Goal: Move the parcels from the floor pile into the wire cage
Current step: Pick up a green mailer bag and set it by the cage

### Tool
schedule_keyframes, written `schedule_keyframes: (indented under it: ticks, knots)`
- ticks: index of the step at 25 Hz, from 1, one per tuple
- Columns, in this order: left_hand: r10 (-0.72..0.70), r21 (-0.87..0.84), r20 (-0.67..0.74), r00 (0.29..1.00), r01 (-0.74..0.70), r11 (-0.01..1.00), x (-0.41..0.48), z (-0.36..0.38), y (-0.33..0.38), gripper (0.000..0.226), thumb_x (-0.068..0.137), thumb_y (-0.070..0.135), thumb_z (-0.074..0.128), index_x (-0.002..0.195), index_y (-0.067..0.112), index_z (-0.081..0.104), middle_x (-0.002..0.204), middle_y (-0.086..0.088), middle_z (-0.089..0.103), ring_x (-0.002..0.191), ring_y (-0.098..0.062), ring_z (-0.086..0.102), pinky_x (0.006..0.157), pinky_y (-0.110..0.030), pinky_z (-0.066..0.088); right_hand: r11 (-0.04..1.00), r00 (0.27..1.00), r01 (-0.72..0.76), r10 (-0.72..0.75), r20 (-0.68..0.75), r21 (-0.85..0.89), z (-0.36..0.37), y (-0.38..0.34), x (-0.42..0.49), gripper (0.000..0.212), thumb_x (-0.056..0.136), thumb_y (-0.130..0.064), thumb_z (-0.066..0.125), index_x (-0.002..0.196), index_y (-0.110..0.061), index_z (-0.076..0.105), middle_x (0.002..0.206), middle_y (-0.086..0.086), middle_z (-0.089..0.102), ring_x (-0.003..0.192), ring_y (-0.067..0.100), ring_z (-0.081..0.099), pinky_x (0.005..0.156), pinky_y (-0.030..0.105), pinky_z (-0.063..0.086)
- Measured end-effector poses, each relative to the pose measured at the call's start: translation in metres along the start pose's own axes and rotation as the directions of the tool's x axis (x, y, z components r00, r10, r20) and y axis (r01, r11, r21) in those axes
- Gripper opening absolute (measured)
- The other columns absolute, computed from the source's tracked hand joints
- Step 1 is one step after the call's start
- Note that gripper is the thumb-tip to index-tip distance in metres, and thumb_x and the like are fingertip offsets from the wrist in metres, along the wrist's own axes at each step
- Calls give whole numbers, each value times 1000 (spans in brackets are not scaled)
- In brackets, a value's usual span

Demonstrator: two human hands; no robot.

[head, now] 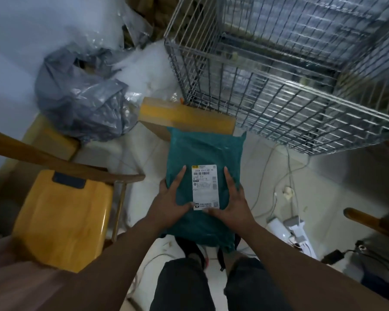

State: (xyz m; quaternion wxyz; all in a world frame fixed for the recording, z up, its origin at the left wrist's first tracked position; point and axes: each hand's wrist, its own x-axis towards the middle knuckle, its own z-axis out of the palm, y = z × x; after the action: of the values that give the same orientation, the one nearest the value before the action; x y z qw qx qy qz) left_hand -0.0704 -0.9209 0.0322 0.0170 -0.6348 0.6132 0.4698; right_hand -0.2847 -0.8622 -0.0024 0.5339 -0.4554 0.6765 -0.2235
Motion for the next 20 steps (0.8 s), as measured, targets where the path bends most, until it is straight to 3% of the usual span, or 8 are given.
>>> schedule_keyframes:
  ticks: [6, 11, 14, 20]
  knots:
    - [-76, -42, -33, 997, 74, 996, 61, -4, -86, 106, 81, 48, 79, 147, 71, -1, 154, -11, 26, 135, -36, 48, 108, -42, 45, 999, 998, -26, 29, 62, -42, 72, 21, 75, 132, 68, -45, 91, 156, -54, -6, 163, 6, 19, 148, 28, 32, 112, 32, 30]
    - [-93, -34, -31, 995, 92, 995, 121, -6, -165, 104, 83, 48, 77, 148, 68, -1, 156, -15, 25, 137, -38, 45, 112, -47, 42, 998, 997, -43, 45, 56, -48, 147, 53, 141, 132, 68, -48, 91, 156, -55, -6, 161, 9, 22, 146, 32, 34, 114, 36, 31]
    - [-100, -21, -17, 995, 100, 995, 154, 0, -207, 105, 84, 51, 76, 148, 69, -5, 157, -17, 23, 140, -40, 42, 113, -47, 38, 996, 997, -46, 50, 61, -79, 185, 80, 175, 132, 66, -54, 90, 156, -56, -8, 163, 10, 20, 149, 33, 29, 119, 45, 31]
    - [-129, -49, -45, 991, 127, 991, 228, 39, -294, 109, 83, 51, 78, 149, 67, -7, 157, -21, 23, 143, -41, 38, 113, -47, 39, 994, 997, -5, 13, 74, -113, 253, 152, 250, 131, 67, -57, 88, 157, -52, -6, 165, 6, 17, 150, 31, 26, 120, 48, 30]
